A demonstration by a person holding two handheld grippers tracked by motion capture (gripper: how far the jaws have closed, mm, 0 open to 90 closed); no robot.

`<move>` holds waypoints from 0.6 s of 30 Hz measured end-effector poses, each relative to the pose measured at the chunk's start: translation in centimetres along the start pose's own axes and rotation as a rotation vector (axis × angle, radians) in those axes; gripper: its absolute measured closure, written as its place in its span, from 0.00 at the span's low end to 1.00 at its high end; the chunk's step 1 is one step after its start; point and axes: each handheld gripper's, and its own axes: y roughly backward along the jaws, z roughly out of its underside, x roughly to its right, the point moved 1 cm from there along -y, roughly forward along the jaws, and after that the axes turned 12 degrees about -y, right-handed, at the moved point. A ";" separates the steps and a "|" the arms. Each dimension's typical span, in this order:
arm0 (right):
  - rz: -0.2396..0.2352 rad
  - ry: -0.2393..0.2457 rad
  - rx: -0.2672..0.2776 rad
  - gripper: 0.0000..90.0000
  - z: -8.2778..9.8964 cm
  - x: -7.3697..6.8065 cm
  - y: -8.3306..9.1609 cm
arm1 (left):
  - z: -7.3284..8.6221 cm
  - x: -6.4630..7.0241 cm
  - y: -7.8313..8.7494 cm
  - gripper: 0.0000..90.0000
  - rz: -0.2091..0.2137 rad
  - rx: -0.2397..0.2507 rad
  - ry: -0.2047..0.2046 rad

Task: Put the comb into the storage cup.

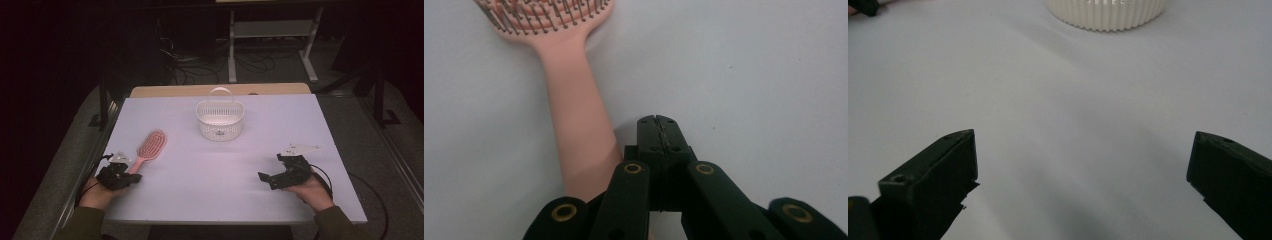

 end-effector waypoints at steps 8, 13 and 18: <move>0.005 0.002 -0.002 0.00 0.1 0.0 -0.1 | 0.6 -0.7 0.4 1.00 -0.016 0.000 0.025; 0.004 0.001 -0.008 0.00 0.2 0.0 -0.2 | 0.6 -0.6 0.3 1.00 -0.017 0.001 0.024; 0.004 0.002 -0.007 0.00 0.3 -0.1 -0.2 | 0.1 -0.5 0.6 1.00 -0.012 0.029 0.018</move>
